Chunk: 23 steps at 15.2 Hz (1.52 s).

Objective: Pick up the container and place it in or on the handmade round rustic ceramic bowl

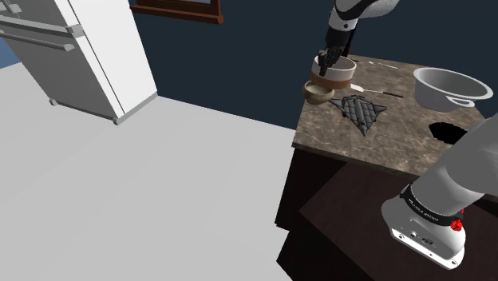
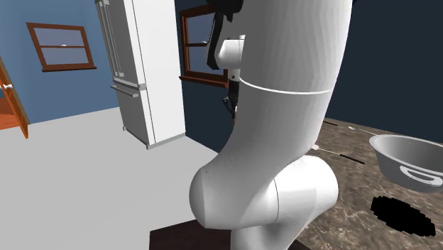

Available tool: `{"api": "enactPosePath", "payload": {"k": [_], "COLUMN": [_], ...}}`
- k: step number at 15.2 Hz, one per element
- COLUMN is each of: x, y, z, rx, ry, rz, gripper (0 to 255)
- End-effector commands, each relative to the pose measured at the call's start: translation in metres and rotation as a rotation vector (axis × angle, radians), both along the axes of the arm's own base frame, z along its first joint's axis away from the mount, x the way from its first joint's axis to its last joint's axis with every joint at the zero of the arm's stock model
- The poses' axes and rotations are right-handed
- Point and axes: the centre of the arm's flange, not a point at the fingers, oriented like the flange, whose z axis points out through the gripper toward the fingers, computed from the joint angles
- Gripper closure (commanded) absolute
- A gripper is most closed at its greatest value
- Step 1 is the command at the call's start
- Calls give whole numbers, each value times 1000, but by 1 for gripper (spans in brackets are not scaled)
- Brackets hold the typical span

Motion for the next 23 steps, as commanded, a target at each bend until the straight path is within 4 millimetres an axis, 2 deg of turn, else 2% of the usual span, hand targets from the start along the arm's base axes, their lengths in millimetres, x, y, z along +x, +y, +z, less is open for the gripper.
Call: {"api": "enactPosePath", "payload": {"k": [1, 8, 23], "x": [19, 85, 85], "y": [-19, -84, -84], "z": [3, 14, -65], "rx": [-1, -1, -1], "ry": [-1, -1, -1], "rz": [1, 1, 1], "gripper": [255, 255, 255]}}
